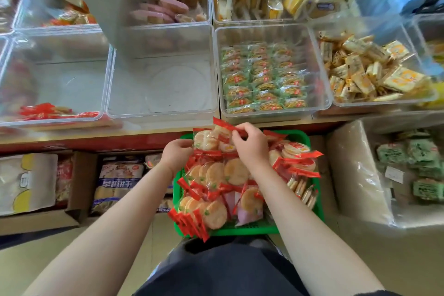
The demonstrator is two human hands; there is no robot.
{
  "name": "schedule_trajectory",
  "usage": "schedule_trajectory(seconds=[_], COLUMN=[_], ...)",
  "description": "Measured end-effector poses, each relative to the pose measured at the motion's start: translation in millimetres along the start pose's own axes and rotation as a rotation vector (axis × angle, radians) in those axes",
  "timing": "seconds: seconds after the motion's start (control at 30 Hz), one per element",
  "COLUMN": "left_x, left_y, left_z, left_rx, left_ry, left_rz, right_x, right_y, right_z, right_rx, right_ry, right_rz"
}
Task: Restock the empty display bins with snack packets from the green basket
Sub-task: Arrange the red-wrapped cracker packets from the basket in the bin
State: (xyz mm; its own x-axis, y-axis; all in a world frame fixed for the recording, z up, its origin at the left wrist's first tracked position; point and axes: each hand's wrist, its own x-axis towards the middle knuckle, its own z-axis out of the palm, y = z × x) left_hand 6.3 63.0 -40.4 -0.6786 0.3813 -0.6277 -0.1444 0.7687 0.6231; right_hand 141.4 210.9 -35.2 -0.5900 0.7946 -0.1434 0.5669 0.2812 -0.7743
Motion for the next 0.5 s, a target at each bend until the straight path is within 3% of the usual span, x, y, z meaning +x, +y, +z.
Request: schedule_trajectory(seconds=[0.13, 0.27, 0.5], left_x=[3, 0, 6], left_y=[-5, -2, 2], left_z=[11, 20, 29], left_rx=[0.468, 0.828, 0.938], left_ry=[-0.024, 0.007, 0.097], left_rz=[0.209, 0.257, 0.344], right_x=[4, 0, -8], right_y=[5, 22, 43], right_z=[-19, -19, -14], right_rx=[0.377, 0.385, 0.436], right_ry=[-0.014, -0.048, -0.072], right_rz=[0.322, 0.398, 0.539])
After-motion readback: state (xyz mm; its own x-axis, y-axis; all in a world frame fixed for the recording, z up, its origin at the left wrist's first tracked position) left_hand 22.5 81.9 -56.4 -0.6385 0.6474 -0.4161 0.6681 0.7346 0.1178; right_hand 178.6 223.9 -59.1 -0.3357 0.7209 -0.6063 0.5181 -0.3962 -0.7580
